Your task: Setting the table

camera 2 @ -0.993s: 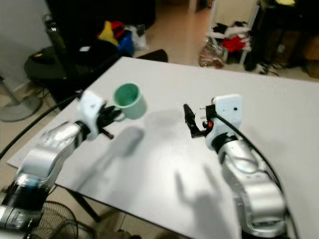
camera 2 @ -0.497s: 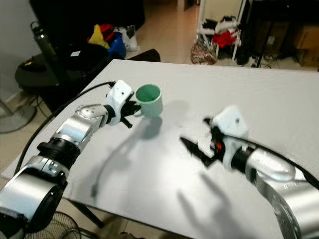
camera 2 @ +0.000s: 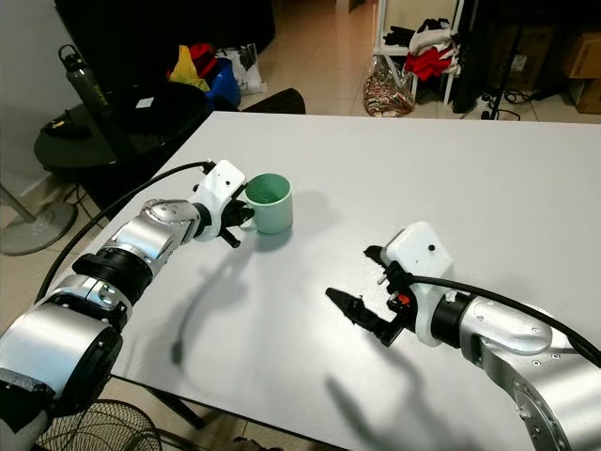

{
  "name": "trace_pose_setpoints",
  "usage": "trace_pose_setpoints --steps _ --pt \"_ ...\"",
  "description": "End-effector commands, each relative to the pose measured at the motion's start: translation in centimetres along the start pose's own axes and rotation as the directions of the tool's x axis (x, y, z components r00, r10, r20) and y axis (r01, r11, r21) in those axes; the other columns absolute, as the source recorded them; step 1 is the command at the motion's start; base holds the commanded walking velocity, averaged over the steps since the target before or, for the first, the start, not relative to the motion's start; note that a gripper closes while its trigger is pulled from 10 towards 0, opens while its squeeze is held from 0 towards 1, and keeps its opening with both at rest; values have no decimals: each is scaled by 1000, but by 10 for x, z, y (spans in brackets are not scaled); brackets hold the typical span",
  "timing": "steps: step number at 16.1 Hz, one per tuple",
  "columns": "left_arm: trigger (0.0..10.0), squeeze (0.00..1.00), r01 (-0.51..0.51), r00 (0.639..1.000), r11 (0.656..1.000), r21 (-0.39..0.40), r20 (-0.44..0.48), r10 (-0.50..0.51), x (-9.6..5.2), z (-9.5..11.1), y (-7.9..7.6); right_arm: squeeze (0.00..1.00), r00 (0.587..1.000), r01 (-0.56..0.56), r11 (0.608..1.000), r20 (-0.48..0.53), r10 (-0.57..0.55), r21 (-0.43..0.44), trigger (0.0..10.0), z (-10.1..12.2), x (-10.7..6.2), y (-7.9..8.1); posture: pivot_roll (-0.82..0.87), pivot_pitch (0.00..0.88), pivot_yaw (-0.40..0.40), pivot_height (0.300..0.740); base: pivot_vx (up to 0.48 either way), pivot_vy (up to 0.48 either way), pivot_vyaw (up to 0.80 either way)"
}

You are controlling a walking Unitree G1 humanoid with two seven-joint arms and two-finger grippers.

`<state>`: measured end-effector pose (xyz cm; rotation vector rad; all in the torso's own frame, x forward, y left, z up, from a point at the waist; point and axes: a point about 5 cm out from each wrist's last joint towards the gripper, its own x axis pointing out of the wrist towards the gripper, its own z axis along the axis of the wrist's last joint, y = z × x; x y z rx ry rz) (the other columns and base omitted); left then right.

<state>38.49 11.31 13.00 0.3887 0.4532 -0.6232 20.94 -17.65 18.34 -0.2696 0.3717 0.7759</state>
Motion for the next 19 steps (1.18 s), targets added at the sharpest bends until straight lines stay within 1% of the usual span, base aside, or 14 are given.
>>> trace_pose_setpoints --steps 1,3,4,5,7,9,11,12,13,14,15,17,18,19 --pt "10000 0 -13 1000 1000 -19 3 14 -3 2 6 0 999 -33 999 11 33 -12 10000 3 1 1 -52 0 200 740 0 0 0" --pt "10000 0 -11 1000 999 -39 0 11 -2 1 7 0 999 -42 999 10 42 -12 10000 3 1 2 -50 0 197 740 0 0 0" --pt "10000 882 4 1000 998 -63 0 -5 -2 0 6 0 999 -48 999 8 48 -13 10000 3 1 1 -50 0 196 740 0 0 0" --pt "10000 1000 11 1000 997 -77 2 -11 -2 0 6 0 999 -52 999 7 52 -15 10000 3 1 1 -50 0 195 740 0 0 0" --pt "10000 1000 19 1000 996 -92 23 -17 -5 2 9 0 998 -56 998 6 56 -18 10000 4 0 0 -50 0 193 740 0 0 0" --pt "10000 1000 -9 998 996 -86 65 15 -13 2 20 0 998 -63 998 17 63 -19 10000 6 -1 -1 -51 0 193 740 0 0 0" --pt "10000 969 31 992 992 -123 128 -15 -25 -2 23 0 996 -81 997 32 81 -4 10000 7 -1 1 -43 0 184 740 0 0 0" --pt "10000 867 49 989 990 -132 144 -29 -28 -4 22 0 996 -86 996 33 86 -1 10000 7 -1 2 -33 0 174 740 0 0 0" --pt "10000 263 59 985 990 -124 168 -38 -36 -7 20 0 994 -96 995 44 95 6 10000 7 0 3 -30 0 171 740 0 0 0" --pt "10000 0 93 974 989 -115 216 -66 -55 -12 11 0 990 -118 992 78 114 38 10000 6 3 7 -12 0 154 740 0 0 0" --pt "10000 0 104 969 988 -118 236 -74 -70 -15 4 0 987 -134 989 102 127 59 10000 6 6 10 -12 0 154 740 0 0 0" --pt "10000 0 54 967 984 -169 256 -9 -106 -26 -4 0 980 -138 984 161 119 115 10000 6 15 23 44 0 104 740 0 0 0" --pt "10000 0 39 952 980 -195 306 24 -120 -27 -10 0 978 -102 985 195 75 137 10000 6 20 27 66 0 82 740 0 0 0" --pt "10000 0 18 940 978 -206 338 54 -125 -27 -12 0 977 -66 985 211 32 157 10000 7 23 27 73 0 75 740 0 0 0"
